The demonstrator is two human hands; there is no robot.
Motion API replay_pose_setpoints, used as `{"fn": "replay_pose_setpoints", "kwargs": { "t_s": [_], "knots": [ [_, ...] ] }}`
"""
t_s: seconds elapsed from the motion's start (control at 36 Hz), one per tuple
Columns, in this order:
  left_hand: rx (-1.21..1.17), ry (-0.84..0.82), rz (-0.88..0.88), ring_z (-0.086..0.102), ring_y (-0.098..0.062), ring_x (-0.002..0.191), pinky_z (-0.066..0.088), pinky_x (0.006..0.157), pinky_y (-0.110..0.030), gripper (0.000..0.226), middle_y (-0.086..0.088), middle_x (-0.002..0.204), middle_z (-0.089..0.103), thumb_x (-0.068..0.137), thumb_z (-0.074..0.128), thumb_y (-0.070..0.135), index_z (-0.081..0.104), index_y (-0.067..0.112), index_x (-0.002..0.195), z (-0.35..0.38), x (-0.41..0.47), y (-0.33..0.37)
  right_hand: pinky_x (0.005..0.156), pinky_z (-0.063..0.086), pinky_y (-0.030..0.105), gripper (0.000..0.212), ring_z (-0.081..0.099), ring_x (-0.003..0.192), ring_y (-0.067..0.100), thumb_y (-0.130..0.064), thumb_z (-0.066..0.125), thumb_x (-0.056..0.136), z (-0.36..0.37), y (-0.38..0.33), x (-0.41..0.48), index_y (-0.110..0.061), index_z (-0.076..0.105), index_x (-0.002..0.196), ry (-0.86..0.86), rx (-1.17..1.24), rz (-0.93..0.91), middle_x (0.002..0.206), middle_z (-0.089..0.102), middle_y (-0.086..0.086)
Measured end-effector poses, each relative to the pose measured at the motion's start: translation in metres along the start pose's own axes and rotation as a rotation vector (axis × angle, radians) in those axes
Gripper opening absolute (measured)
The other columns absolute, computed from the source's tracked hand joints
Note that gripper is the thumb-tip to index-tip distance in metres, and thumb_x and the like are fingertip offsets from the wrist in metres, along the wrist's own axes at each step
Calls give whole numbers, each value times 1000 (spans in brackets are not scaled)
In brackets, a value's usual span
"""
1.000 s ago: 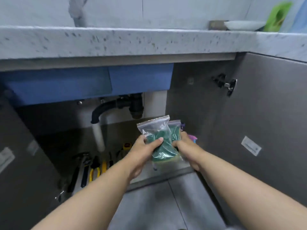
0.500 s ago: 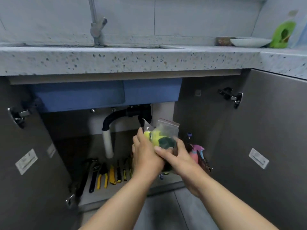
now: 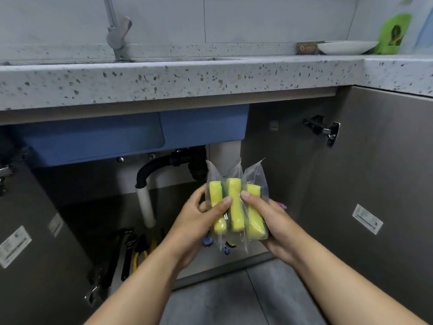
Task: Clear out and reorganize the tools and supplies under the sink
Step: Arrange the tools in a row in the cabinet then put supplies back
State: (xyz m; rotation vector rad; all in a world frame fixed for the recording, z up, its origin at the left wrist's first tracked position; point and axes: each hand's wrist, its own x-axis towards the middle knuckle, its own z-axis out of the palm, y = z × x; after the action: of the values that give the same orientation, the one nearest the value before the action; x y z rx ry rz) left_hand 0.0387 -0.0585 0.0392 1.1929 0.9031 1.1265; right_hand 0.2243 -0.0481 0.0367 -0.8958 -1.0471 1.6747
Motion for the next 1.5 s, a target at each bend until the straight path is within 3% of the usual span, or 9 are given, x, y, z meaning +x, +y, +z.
{"fn": "replay_pose_setpoints", "kwargs": {
  "t_s": [0.08,0.17,0.22,0.33,0.56,0.89,1.17,1.36,1.5],
  "knots": [
    [94,6,-7,70,-21,115,57,98,-45,47,-2,122,74,85,77,54,68,30,125,2,3,-2,100,54,48,49,66,117,30,-40,75,87,1,1,0,-19,64,130,-46,14,8,125,69,14],
    [70,44,-26,71,-19,112,60,92,-45,58,2,121,73,79,78,62,63,33,126,6,6,-7,95,57,44,45,67,116,29,-37,72,89,6,2,-2,-20,64,130,-78,-3,13,125,70,12],
    [31,57,-42,72,-21,111,61,90,-47,59,0,120,73,77,83,58,61,32,124,8,8,-9,90,58,41,47,68,114,28,-35,71,88,10,3,-1,-18,63,131,-55,2,-10,123,71,11],
    [-2,87,-29,73,-24,109,60,90,-53,57,-2,119,73,78,86,47,59,32,126,7,12,-8,99,53,49,46,66,117,31,-32,66,94,13,-1,4,-13,58,136,1,61,-80,126,69,14],
    [-33,92,-97,75,-24,100,62,73,-45,52,0,108,73,72,85,46,57,41,116,6,13,-17,79,61,40,49,71,109,30,-36,72,89,22,2,3,-17,59,132,4,34,-53,119,72,12],
    [-195,79,-114,72,-31,110,56,95,-61,55,-7,121,73,84,78,48,55,33,131,5,7,-7,81,60,40,38,72,104,33,-18,74,90,22,1,8,-6,63,124,92,-6,-153,114,73,17],
    [-181,87,-94,73,-29,109,61,85,-52,60,-5,121,73,83,77,58,52,34,133,8,8,-4,83,60,41,37,72,103,31,-14,74,88,15,3,9,-9,63,123,90,-69,-139,113,73,15],
    [-181,96,-113,70,-30,114,55,96,-60,56,-5,128,70,88,68,63,53,34,133,7,7,1,87,59,47,44,73,103,30,-24,78,79,9,3,11,-14,66,121,106,-129,-132,112,74,12],
    [-168,101,-127,71,-30,112,56,95,-59,56,-7,126,71,88,70,61,54,31,132,12,5,-1,87,59,45,38,72,104,31,-17,75,86,10,8,9,-11,64,123,110,-120,-141,113,73,14]
  ]
}}
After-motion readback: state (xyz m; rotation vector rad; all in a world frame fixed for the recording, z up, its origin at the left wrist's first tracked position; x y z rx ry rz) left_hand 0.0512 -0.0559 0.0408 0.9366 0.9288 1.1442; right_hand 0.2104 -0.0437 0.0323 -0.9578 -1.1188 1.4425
